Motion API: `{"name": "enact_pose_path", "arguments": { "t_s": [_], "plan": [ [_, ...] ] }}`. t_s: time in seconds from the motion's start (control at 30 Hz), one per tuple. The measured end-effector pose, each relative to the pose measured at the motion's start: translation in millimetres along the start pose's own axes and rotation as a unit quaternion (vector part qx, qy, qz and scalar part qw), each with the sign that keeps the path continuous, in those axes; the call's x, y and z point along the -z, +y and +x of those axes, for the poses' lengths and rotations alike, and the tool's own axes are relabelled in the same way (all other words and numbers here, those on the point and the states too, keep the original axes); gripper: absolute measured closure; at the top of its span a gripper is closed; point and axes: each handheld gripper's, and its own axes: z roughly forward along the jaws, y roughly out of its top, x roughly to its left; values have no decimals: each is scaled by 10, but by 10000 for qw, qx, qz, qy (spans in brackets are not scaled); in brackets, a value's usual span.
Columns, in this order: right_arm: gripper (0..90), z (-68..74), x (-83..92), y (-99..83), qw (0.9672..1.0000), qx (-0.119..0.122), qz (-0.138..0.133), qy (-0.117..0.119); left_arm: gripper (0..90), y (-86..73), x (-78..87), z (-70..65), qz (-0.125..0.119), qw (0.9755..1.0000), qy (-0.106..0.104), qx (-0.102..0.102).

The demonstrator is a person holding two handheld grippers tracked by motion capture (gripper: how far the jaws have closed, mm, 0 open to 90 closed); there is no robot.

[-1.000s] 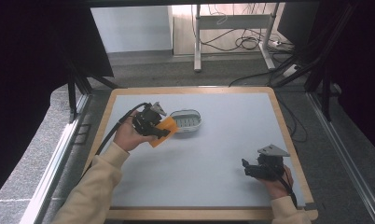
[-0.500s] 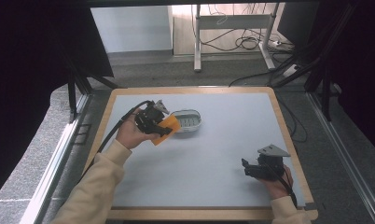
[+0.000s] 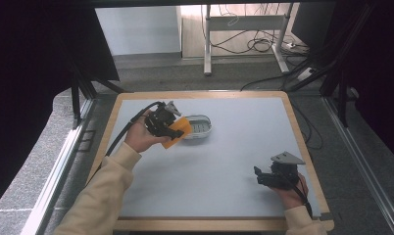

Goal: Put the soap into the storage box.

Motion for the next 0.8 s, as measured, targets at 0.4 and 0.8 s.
{"name": "enact_pose_path", "arguments": {
  "t_s": [0.4, 0.8],
  "plan": [
    [128, -2, -8, -2, 10000, 23, 18, -5, 620, 45, -33, 89, 20, 9999, 97, -25],
    [129, -1, -12, -4, 10000, 40, 33, 4, 619, 142, -124, 132, 41, 9998, -39, -170]
  ]
}}
